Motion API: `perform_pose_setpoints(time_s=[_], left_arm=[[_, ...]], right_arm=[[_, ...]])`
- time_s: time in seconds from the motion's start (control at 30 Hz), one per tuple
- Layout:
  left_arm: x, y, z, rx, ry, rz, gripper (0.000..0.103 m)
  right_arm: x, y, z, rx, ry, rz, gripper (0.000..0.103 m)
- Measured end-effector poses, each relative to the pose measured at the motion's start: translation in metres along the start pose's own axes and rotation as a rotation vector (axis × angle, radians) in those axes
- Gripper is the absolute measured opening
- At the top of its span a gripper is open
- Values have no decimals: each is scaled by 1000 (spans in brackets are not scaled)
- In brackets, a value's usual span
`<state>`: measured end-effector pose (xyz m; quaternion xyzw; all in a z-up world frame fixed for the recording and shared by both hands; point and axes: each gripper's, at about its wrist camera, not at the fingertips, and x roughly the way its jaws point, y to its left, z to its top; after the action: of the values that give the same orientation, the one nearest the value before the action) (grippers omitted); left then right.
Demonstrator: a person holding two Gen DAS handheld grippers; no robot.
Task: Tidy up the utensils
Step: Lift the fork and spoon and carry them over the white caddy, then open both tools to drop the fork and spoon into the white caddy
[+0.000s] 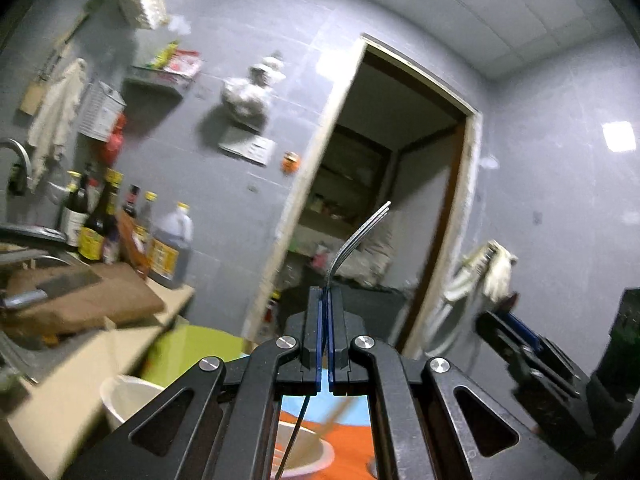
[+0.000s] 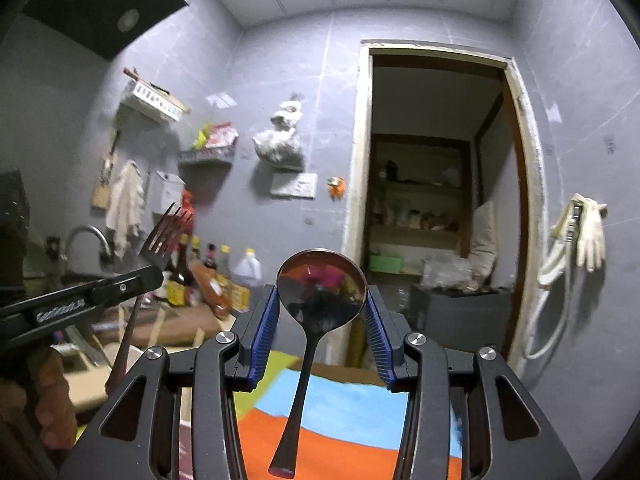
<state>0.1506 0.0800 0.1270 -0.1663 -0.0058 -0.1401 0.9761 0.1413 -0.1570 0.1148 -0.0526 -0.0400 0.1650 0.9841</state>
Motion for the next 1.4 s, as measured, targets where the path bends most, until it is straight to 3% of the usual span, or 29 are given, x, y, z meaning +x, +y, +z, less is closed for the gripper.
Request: perform_pose_setpoints(time_s=[0.23,0.47,0.97,1.33,1.4], left_arm=[[0,65,16,-76,-21,119,0],[8,102,10,-163,-6,145,0],[25,107,-3,-171,-52,156,0],[20,94,-32,-120,27,180,0],[18,92,-38,-123,58,178,0]], right_arm=[[16,29,17,31,-40,94,40],[40,50,12,55,-12,149,41],[76,68,-20,75,70,178,41],[82,73,-43,67,161,211,42],[81,71,-46,82,170,218,49]])
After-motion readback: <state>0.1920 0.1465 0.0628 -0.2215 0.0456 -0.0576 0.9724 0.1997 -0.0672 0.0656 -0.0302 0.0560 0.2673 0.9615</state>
